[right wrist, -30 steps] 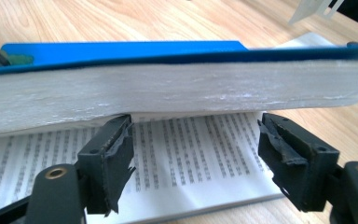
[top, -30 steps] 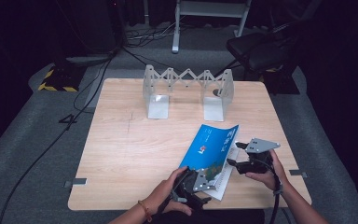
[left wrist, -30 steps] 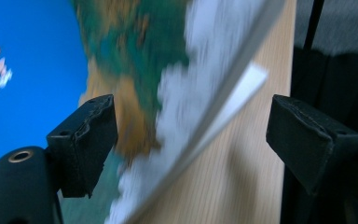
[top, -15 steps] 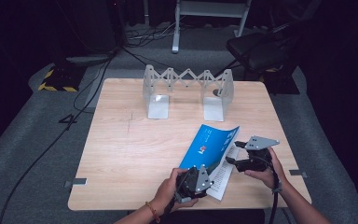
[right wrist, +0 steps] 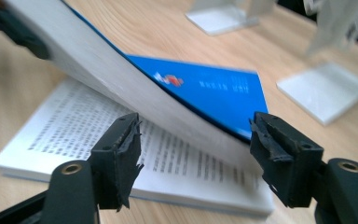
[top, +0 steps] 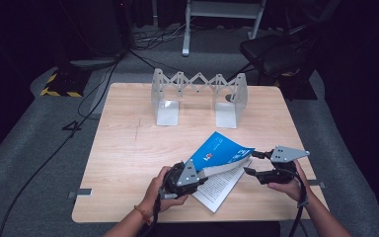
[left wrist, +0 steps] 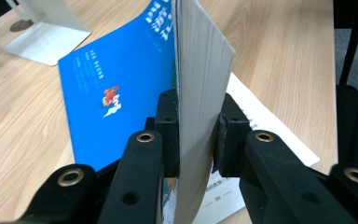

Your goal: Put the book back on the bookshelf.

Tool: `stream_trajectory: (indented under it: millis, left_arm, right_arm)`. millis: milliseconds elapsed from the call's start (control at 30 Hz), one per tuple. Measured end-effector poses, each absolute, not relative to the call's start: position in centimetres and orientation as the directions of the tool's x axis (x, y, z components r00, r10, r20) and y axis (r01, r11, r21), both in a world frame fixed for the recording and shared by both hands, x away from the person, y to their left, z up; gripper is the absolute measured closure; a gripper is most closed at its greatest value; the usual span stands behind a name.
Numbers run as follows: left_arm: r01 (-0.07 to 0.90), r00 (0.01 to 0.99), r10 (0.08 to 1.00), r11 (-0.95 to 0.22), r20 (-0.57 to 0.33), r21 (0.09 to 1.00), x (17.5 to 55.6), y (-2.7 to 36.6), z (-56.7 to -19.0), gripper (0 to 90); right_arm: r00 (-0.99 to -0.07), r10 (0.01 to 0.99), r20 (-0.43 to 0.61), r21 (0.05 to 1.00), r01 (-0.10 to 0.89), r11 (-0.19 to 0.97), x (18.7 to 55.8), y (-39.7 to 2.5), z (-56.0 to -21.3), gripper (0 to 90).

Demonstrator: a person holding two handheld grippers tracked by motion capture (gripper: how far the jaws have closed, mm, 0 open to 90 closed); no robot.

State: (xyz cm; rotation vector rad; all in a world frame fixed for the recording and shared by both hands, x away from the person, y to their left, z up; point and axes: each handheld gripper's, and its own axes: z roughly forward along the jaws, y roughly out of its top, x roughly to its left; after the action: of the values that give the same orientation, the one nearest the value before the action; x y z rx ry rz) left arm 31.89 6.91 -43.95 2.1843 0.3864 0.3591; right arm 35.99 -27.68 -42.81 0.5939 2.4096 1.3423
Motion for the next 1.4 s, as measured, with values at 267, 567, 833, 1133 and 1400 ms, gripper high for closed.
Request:
stream_trajectory:
  millis: [267, 567, 833, 1133, 1400]
  left_arm:
    - [0.160, 0.910, 0.401, -0.581, 0.110, 0.798, 32.3, 9.3, -44.6, 74.0]
    - [0.180, 0.904, 0.417, -0.574, 0.096, 0.799, 32.3, 11.0, -44.6, 73.4]
    - [0.216, 0.896, 0.441, -0.545, 0.057, 0.810, 32.3, 13.4, -44.9, 71.3]
    - [0.225, 0.897, 0.439, -0.551, 0.050, 0.803, 32.4, 14.2, -45.1, 69.8]
    - [0.218, 0.900, 0.432, -0.549, 0.051, 0.807, 32.3, 14.2, -45.4, 67.6]
  right_arm:
    - [-0.904, 0.398, -0.155, 0.809, 0.115, 0.576, 36.9, -24.1, -42.1, 33.2]
    - [-0.931, 0.326, -0.164, 0.762, 0.090, 0.642, 38.7, -23.6, -44.7, 31.0]
    - [-0.949, 0.238, -0.208, 0.786, -0.017, 0.618, 39.8, -23.5, -45.4, 61.7]
    - [-0.951, 0.199, -0.239, 0.743, -0.047, 0.668, 39.6, -22.0, -46.0, 34.3]
    - [-0.918, 0.175, -0.356, 0.699, -0.138, 0.702, 39.4, -21.2, -47.0, 59.9]
